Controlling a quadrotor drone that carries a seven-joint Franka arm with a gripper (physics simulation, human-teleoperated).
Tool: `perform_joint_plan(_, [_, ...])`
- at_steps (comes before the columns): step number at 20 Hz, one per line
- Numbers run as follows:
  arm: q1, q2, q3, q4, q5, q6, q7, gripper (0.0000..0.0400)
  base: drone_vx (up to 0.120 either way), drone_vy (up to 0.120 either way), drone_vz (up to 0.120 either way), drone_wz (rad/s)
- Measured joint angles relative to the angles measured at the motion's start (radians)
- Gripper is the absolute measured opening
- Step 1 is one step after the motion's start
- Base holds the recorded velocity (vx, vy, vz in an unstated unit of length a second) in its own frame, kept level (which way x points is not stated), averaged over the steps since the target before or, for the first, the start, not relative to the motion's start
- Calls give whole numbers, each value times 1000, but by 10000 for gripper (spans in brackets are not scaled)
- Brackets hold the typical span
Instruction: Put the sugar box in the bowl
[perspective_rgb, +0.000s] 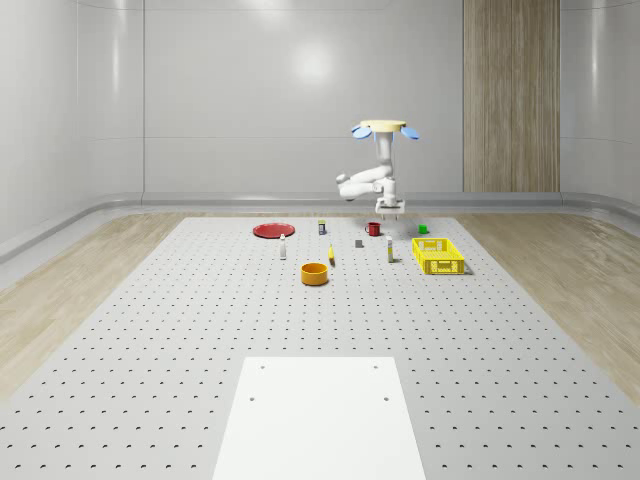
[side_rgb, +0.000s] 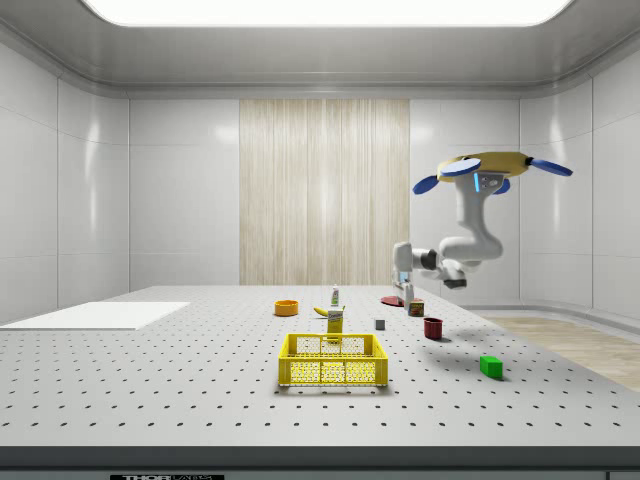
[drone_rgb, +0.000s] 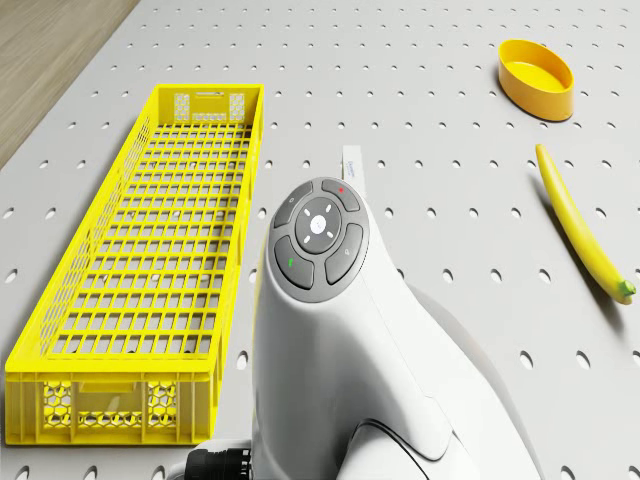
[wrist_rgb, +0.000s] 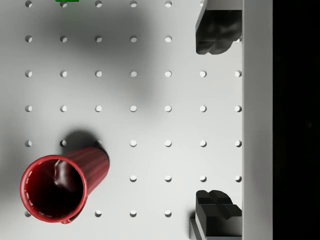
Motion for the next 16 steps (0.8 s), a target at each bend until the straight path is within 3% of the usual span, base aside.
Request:
perform_joint_plan(3, [-4,-14,4,1,7,13,4,400,120,0,-107,0])
perform_joint_plan(10, [-14,-44,12,3,22,41,13,400,120,0,0,0])
perform_joint_plan(14, [-18,-61,16,4,30,56,17,400,120,-110,0,0])
perform_joint_plan(16, [-21,-69,18,5,34,64,19,400,120,0,0,0])
